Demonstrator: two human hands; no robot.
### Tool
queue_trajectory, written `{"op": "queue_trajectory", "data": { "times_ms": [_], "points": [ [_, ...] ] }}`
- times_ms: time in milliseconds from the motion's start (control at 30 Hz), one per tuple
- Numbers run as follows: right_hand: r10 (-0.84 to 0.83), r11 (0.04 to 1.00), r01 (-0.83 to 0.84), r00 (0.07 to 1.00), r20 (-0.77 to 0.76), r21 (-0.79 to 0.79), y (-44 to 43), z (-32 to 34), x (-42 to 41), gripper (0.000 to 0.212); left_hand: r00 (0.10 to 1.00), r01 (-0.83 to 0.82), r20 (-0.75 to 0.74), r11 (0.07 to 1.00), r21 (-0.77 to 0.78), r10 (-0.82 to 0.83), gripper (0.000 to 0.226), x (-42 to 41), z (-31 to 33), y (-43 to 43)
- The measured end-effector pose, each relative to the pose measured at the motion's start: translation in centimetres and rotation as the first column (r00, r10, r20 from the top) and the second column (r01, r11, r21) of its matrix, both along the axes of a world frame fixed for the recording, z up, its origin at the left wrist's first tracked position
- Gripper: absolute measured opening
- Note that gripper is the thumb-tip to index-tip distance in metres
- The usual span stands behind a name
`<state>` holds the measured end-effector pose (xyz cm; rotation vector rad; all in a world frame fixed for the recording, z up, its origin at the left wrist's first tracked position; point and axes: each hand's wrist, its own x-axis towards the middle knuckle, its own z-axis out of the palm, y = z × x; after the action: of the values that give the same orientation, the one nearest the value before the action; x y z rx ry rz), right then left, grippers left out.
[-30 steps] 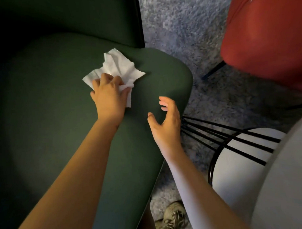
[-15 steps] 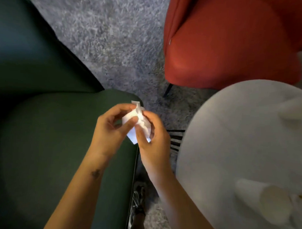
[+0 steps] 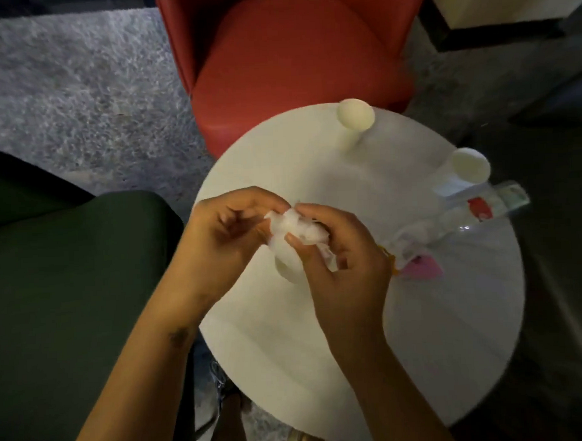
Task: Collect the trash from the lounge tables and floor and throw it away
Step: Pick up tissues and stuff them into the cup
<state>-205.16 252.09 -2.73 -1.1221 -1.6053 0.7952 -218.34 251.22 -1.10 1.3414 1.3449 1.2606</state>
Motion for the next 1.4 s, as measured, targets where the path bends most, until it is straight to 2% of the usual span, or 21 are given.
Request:
{"op": "queue_trajectory", "data": {
  "times_ms": [133, 300, 467, 600, 700, 833, 967, 1033, 1133, 1267, 1300, 1400],
  "points": [
    [-0.084, 0.993, 0.089, 0.994, 0.069, -0.071, 0.0, -1.2, 6.8, 0.011, 0.998, -0.039, -0.061, 0.996, -0.078, 0.034, 0.010, 6.7, -1.4, 0.2],
    [-0.097, 0.992, 0.103, 0.991, 0.090, -0.067, -0.9, -3.8, 11.2, 0.018, 0.964, -0.102, -0.254, 0.991, -0.091, 0.076, 0.011, 11.5, -3.8, -1.2],
    [-0.063, 0.996, 0.071, 0.984, 0.164, -0.044, -2.4, -6.6, 12.7, 0.008, 0.837, -0.133, -0.537, 0.991, -0.019, 0.102, 0.020, 12.9, -6.4, -3.4],
    [0.029, 0.999, -0.018, 0.956, 0.293, -0.042, -3.0, -8.4, 13.0, 0.020, 0.774, -0.172, -0.629, 0.981, -0.095, 0.075, 0.028, 13.4, -8.3, -5.1],
    [0.048, 0.999, -0.054, 0.867, 0.496, -0.001, -3.1, -9.0, 13.2, 0.020, 0.768, -0.192, -0.639, 0.966, -0.171, 0.039, 0.042, 13.8, -9.0, -6.0],
    [0.128, 0.990, -0.124, 0.668, 0.733, -0.060, -3.2, -8.9, 13.3, 0.027, 0.756, -0.194, -0.654, 0.954, -0.227, -0.002, 0.050, 14.0, -9.7, -6.4],
    [0.280, 0.958, -0.200, 0.483, 0.830, -0.207, -2.7, -8.9, 13.2, 0.048, 0.788, -0.196, -0.615, 0.949, -0.249, 0.002, 0.047, 14.0, -10.1, -6.4],
    [0.304, 0.948, -0.225, 0.430, 0.850, -0.225, -2.4, -9.0, 13.0, 0.053, 0.815, -0.196, -0.580, 0.950, -0.245, 0.019, 0.047, 13.9, -10.3, -6.4],
    [0.316, 0.943, -0.254, 0.477, 0.820, -0.215, -2.2, -9.4, 13.1, 0.047, 0.849, -0.202, -0.527, 0.946, -0.252, 0.040, 0.048, 13.8, -10.6, -6.7],
    [0.229, 0.958, -0.284, 0.682, 0.694, -0.038, -2.4, -10.4, 13.7, 0.027, 0.888, -0.200, -0.455, 0.947, -0.250, 0.068, 0.046, 14.0, -10.9, -6.8],
    [0.233, 0.961, -0.274, 0.759, 0.608, -0.025, -2.6, -10.6, 13.8, 0.030, 0.890, -0.205, -0.450, 0.948, -0.245, 0.076, 0.047, 14.0, -10.9, -6.8],
    [0.264, 0.960, -0.234, 0.938, 0.223, -0.152, -3.0, -10.8, 14.2, 0.040, 0.892, -0.192, -0.445, 0.955, -0.225, 0.075, 0.059, 13.7, -10.8, -6.8]
  ]
}}
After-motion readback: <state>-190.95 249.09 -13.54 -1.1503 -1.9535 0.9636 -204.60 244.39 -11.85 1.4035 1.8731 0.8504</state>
